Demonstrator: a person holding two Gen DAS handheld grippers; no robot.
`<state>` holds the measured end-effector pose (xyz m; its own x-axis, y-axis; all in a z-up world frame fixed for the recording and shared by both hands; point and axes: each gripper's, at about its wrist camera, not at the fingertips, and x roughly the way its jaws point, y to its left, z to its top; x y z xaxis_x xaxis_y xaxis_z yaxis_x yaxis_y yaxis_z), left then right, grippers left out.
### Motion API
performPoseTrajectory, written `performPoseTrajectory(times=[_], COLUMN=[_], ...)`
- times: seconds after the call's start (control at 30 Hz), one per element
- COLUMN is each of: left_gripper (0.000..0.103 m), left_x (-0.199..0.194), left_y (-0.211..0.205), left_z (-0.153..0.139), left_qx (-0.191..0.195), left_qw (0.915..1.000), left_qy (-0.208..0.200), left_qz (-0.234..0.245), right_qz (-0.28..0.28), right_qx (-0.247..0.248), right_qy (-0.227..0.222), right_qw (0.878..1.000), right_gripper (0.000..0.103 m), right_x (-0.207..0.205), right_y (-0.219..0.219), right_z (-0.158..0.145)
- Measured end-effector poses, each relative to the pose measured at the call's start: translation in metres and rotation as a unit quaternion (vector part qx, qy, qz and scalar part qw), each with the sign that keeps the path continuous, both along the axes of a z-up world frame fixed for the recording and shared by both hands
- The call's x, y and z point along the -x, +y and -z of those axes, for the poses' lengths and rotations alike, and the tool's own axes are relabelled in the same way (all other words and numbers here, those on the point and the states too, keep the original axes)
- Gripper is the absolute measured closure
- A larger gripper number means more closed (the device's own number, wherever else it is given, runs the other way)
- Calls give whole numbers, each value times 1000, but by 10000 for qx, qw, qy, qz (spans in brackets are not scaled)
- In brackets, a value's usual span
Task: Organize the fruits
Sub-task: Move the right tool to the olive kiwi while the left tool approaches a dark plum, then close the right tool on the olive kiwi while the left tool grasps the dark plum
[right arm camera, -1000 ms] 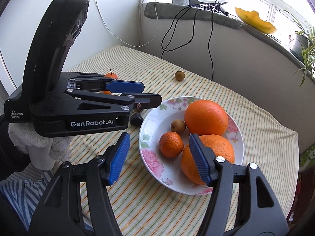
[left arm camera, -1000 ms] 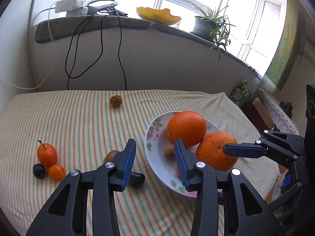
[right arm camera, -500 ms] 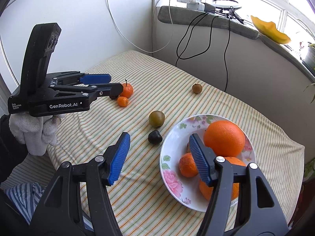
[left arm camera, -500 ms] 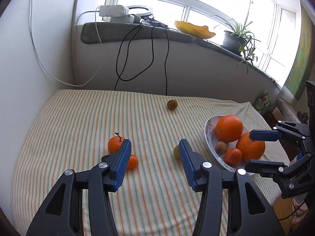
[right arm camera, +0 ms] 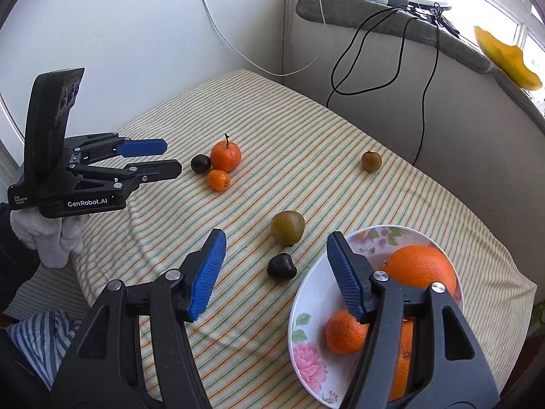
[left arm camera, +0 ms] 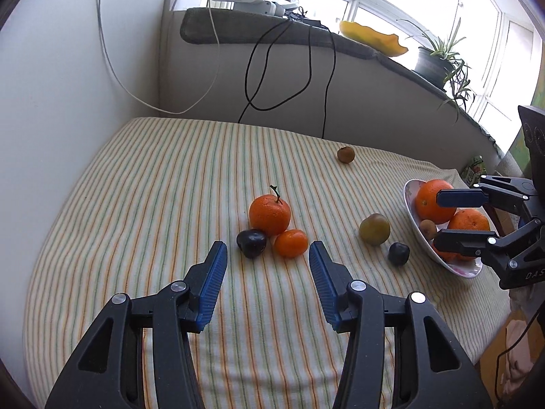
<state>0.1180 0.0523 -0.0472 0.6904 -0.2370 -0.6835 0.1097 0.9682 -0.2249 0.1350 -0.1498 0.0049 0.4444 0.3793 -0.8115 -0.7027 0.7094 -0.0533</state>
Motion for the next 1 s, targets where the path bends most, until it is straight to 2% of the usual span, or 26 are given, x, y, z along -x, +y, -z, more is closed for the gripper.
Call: performPoseTrajectory(times=[0.17, 0.27, 0.43, 0.77, 0.9, 1.0], left_gripper=[58, 65, 67, 68, 74, 80], left_x=[-12, -18, -25, -35, -36, -37], left_y=[12, 16, 22, 20, 20, 20], left_z=[10, 15, 20, 27, 29, 30], left_qx=[389, 465, 557, 519, 485, 484], left_qw=[9990, 9986, 9979, 9974, 9973, 9972], left_qy=[166, 242, 318, 499, 541, 567], left_qz=[-124, -102, -100, 86, 81, 88], right_qz=[-53, -85, -142, -107, -121, -125], right_qx=[174, 300, 510, 673, 732, 766], right_qy=[119, 175, 239, 452, 500, 552], right_qw=[9998, 9994, 9983, 9967, 9960, 9955], right_gripper=[48, 51, 53, 55, 57, 63], right_x=[-12, -18, -29, -46, -49, -53], right_y=[10, 15, 25, 33, 35, 36], right_z=[9, 16, 26, 42, 48, 53])
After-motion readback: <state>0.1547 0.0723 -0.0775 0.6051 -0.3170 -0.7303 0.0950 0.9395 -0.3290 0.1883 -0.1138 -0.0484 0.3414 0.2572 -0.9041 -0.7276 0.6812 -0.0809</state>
